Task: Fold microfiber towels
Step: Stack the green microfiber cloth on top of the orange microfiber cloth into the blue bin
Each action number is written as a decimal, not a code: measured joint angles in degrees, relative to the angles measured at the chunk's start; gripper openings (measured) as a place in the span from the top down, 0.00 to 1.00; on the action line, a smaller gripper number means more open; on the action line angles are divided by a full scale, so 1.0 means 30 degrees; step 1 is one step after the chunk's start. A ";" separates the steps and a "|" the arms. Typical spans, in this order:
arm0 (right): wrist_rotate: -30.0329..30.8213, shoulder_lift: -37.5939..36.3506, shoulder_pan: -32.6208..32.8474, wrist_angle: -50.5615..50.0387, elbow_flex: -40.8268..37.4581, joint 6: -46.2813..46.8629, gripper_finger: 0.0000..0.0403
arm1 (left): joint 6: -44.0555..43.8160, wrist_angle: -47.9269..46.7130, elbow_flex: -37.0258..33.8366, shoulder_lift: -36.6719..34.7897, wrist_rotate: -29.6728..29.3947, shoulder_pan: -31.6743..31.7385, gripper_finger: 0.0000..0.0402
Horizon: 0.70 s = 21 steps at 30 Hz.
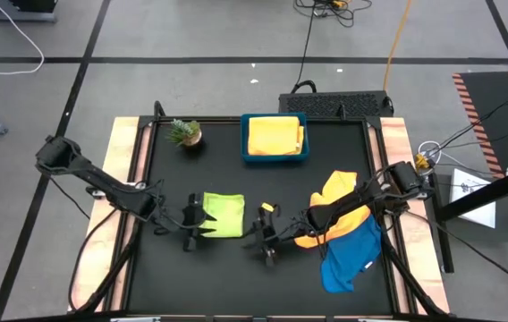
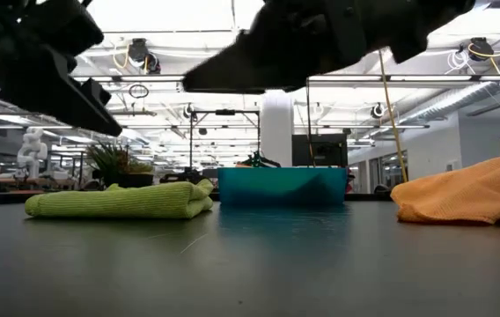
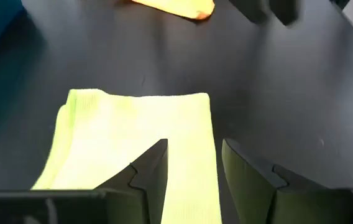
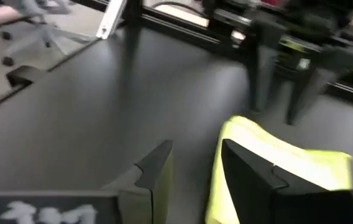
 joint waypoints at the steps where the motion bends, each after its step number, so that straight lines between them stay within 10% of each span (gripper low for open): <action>1: -0.0284 0.0191 -0.0005 -0.0063 0.0079 0.0000 0.66 | -0.0218 0.0472 -0.0114 0.0150 0.0118 0.0004 0.62; 21: 0.1247 0.4148 -0.1208 -0.3089 0.2363 -0.1125 0.46 | -0.0247 0.2468 -0.0363 0.1039 0.0414 -0.0007 0.62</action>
